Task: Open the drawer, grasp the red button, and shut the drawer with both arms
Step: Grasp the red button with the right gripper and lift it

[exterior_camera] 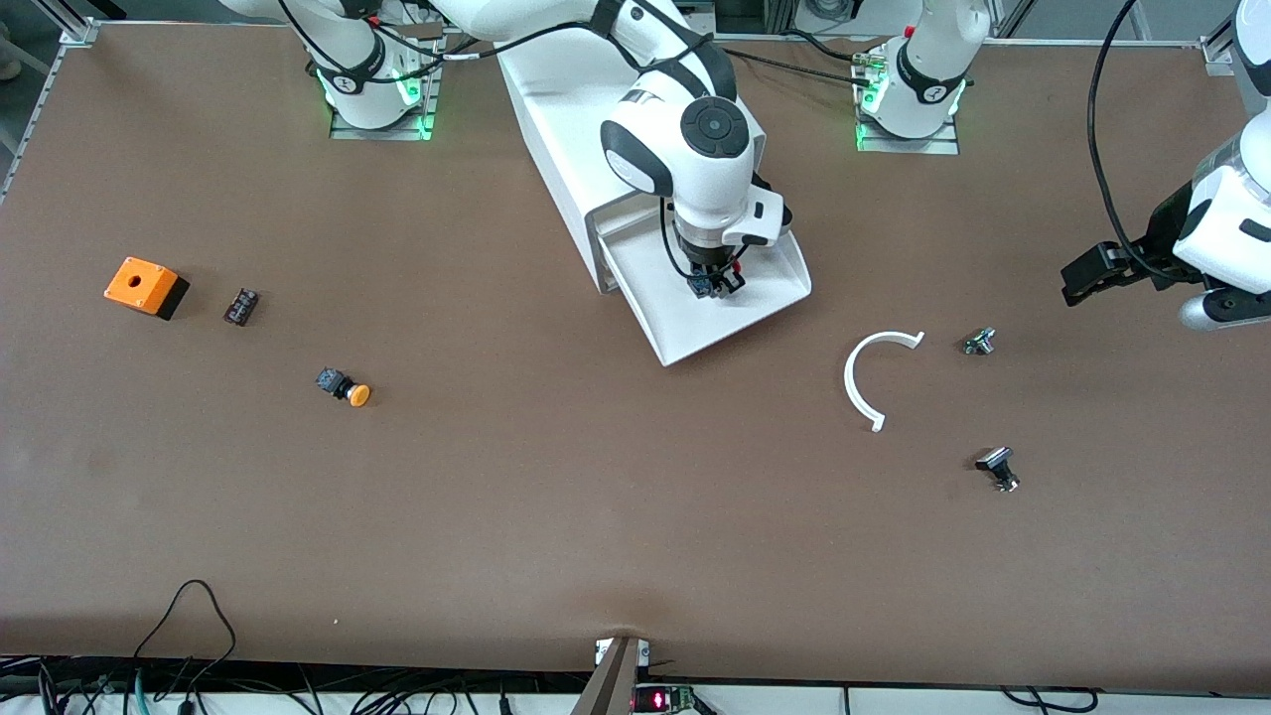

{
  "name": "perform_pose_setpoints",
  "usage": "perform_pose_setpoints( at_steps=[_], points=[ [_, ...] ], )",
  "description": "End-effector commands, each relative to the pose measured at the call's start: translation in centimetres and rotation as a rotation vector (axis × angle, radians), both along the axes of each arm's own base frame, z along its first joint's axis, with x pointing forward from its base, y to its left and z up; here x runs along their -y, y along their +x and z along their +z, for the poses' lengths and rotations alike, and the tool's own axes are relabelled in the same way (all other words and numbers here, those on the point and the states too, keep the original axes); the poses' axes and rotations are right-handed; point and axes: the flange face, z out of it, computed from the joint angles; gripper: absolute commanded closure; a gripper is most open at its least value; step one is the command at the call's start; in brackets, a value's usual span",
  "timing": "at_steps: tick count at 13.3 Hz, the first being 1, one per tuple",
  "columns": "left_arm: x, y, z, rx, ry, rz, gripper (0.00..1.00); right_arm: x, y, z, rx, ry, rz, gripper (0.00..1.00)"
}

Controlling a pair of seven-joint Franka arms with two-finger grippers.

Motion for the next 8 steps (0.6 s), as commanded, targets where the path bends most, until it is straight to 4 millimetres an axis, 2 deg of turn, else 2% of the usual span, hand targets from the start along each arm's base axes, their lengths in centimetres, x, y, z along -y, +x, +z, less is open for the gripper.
perform_pose_setpoints(
  at_steps=[1, 5, 8],
  points=[
    [-0.2, 0.2, 0.5, -0.007, 0.006, 0.002, 0.0, -0.8, -0.3, 0.6, 0.02, 0.007, 0.017, 0.63],
    [-0.6, 0.2, 0.4, -0.008, -0.016, 0.013, 0.0, -0.9, -0.2, 2.5, 0.017, 0.035, -0.088, 0.67],
    [-1.0, 0.3, 0.4, -0.008, -0.025, 0.021, 0.0, -0.1, -0.3, 9.1, 0.003, 0.115, -0.185, 0.68]
  ],
)
